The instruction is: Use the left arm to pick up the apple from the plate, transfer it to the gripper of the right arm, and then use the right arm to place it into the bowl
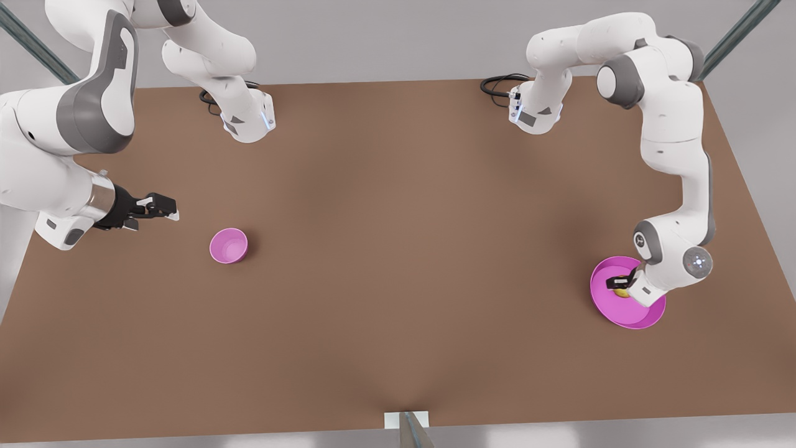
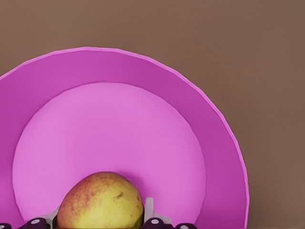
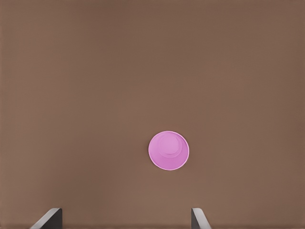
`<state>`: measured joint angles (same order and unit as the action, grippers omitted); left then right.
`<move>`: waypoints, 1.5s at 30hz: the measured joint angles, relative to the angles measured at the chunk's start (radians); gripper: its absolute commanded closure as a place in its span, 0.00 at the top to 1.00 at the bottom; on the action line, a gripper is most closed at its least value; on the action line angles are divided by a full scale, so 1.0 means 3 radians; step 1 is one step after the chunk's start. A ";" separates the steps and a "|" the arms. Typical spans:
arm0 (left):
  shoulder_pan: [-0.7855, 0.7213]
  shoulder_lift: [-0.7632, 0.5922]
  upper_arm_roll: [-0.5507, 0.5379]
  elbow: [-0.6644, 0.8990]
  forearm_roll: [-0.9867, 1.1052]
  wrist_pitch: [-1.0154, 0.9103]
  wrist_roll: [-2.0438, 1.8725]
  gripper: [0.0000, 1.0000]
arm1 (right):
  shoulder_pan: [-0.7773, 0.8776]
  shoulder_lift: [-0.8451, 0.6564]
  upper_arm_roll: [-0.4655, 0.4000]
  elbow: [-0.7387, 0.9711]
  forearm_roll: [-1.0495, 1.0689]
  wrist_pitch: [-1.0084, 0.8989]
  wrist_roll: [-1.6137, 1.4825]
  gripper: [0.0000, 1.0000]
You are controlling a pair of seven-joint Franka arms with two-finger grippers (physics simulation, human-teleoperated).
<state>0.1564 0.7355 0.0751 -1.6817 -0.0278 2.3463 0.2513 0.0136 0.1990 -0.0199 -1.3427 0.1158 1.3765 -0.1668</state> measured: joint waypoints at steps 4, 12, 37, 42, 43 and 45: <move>-0.0004 0.0005 0.0000 0.0000 0.0002 0.0020 0.0005 0.75 | -0.0004 0.0000 0.0000 0.0000 0.0000 0.0000 -0.0005 1.00; -0.0019 -0.0498 -0.0675 0.0459 -0.0305 -0.0398 0.0053 0.72 | -0.0018 0.0050 0.0002 0.0017 0.0024 0.0024 -0.0005 1.00; -0.1451 0.1248 -0.2136 0.2260 -0.4687 0.0062 0.3842 0.73 | 0.0359 0.1923 0.0366 0.0122 0.4317 0.1236 -0.0190 1.00; -0.1491 0.1266 -0.2135 0.2280 -0.4810 0.0143 0.4488 0.73 | 0.0455 0.2092 0.0363 0.0250 0.4426 0.1447 -0.0399 1.00; -0.1499 0.1266 -0.2135 0.2280 -0.4822 0.0156 0.4598 0.73 | 0.0461 0.2096 0.0365 0.0250 0.4437 0.1472 -0.0440 1.00; -0.1520 0.1267 -0.2136 0.2281 -0.4849 0.0182 0.4799 0.73 | 0.0471 0.2106 0.0366 0.0244 0.4447 0.1511 -0.0525 1.00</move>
<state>-0.2995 1.1155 -0.5656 -0.9975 -1.4826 2.4010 1.6910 0.1548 0.8309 0.0900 -1.2696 1.4500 1.8299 -0.3242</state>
